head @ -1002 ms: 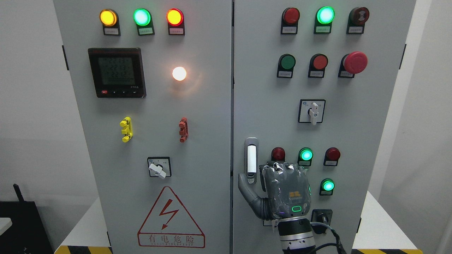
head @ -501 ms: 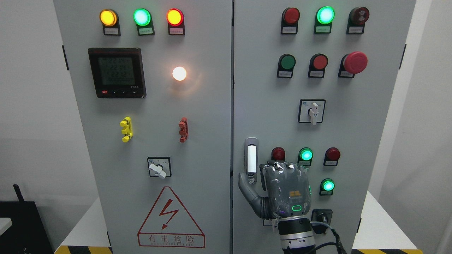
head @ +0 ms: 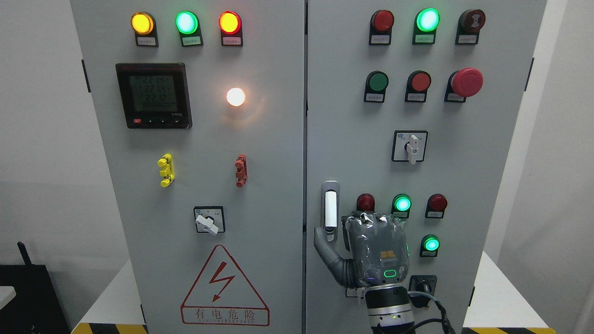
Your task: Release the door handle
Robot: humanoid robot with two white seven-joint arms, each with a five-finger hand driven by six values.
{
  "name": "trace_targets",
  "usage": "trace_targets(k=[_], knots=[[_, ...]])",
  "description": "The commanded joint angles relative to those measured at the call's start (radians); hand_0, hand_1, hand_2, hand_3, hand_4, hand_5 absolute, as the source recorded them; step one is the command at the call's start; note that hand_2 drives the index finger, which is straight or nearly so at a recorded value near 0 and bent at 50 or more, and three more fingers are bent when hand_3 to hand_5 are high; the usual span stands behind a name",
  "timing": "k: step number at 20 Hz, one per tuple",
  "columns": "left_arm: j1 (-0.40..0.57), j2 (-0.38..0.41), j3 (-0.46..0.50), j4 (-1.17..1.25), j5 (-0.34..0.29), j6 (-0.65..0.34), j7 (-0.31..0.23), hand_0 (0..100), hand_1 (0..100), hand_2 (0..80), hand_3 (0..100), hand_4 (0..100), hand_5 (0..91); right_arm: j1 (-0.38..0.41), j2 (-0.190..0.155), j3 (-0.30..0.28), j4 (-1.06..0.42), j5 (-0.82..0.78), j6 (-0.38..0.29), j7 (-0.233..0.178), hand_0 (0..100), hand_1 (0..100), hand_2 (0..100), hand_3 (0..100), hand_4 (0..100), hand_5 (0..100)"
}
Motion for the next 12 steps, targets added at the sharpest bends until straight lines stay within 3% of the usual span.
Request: trace_targets(k=[1,12], knots=[[-0.003,0.0,0.002,0.009,0.0,0.001,0.001,12,39,0.0,0,0,0.0,0.0,0.0,0.0,0.001,-0.001,-0.001,0.0,44,8,100,100,100,100],[-0.003,0.0,0.002,0.009,0.0,0.001,0.001,12,39,0.0,0,0,0.0,0.001,0.0,0.0,0.0,-0.001,0.001,0.0,44,7,100,100,100,100]])
